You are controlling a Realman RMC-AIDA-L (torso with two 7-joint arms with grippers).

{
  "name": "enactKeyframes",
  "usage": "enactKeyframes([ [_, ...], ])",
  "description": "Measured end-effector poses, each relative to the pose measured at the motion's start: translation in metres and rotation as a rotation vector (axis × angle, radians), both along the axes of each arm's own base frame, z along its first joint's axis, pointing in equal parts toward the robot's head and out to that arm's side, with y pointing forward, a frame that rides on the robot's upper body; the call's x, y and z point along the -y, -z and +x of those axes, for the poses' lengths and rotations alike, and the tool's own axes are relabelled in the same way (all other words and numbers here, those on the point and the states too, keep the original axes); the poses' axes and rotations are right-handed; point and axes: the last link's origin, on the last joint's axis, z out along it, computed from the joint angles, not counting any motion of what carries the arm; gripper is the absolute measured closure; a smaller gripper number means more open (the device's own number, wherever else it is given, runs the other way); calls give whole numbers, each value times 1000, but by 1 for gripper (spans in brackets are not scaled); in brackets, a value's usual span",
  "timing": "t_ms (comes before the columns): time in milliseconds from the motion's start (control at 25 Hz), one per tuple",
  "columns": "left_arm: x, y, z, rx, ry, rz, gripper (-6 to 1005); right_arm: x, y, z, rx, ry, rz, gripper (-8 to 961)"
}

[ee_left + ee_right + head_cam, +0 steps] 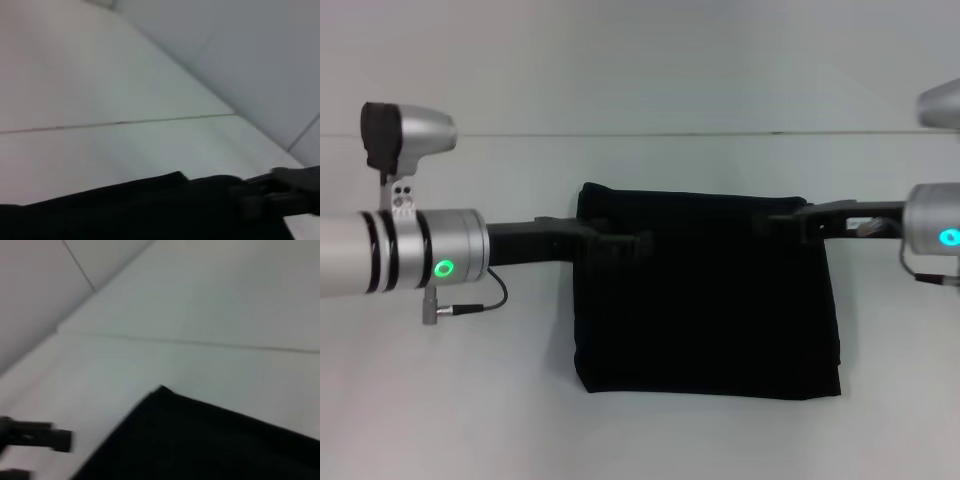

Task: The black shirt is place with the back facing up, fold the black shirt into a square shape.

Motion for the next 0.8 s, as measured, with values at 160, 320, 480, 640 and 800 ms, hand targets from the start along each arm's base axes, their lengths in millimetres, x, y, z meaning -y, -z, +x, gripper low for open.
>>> enactKeyframes([
  [160, 6, -1, 0, 28, 18, -9, 108, -3, 19, -3, 90, -16, 9, 599],
  [320, 6, 0, -1, 25, 18, -6, 110, -6, 29, -5, 148, -27, 21, 766],
  [480, 6, 1, -1, 19, 24, -4, 112, -8, 35, -3, 193, -35, 42, 897],
  [640, 5, 1, -1, 17, 27, -2, 112, -9, 32, -1, 203, -41, 70, 954],
  [800, 4, 1, -1, 11, 28, 2, 112, -10, 29, 0, 197, -37, 77, 929],
])
